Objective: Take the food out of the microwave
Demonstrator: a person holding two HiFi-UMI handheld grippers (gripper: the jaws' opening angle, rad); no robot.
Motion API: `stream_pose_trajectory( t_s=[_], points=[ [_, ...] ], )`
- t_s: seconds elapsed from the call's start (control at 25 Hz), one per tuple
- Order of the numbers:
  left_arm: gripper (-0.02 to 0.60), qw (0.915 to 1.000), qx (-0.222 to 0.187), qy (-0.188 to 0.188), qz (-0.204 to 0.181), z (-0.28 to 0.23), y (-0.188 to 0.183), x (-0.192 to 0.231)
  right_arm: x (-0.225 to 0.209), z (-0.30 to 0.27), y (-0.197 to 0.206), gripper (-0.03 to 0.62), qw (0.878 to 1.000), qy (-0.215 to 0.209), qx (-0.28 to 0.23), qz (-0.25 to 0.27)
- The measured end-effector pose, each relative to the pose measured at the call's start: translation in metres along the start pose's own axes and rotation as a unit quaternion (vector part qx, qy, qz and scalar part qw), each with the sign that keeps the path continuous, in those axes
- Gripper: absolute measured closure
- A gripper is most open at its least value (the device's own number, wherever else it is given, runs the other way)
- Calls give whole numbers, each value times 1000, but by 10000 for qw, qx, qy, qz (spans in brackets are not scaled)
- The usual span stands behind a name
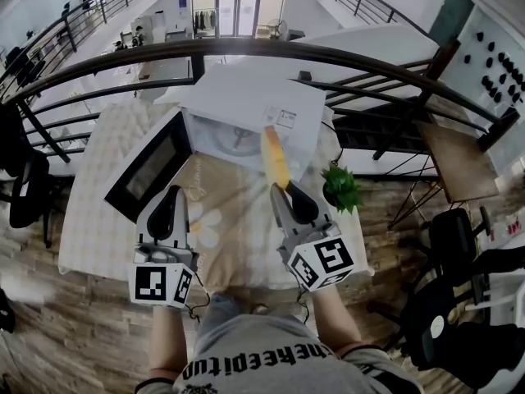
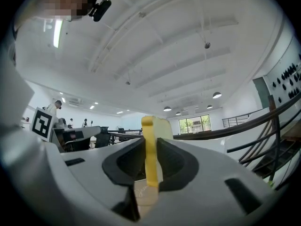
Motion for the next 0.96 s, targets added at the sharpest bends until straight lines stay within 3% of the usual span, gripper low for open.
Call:
stream_pose_trajectory(
  t_s=[0.96],
  points=[
    [566,10000,44,-57,0,-7,5,-3,-9,1,2,514,9998,25,-160,-114]
  ],
)
Point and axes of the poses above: the fingertips, and each gripper's own axes: z backward along the fingers, x to its left, y out of its underside, the point moved 10 cm from there along z, backward along the fingers, and after that the axes turned 11 degrees about z, right-handed, at the moved point
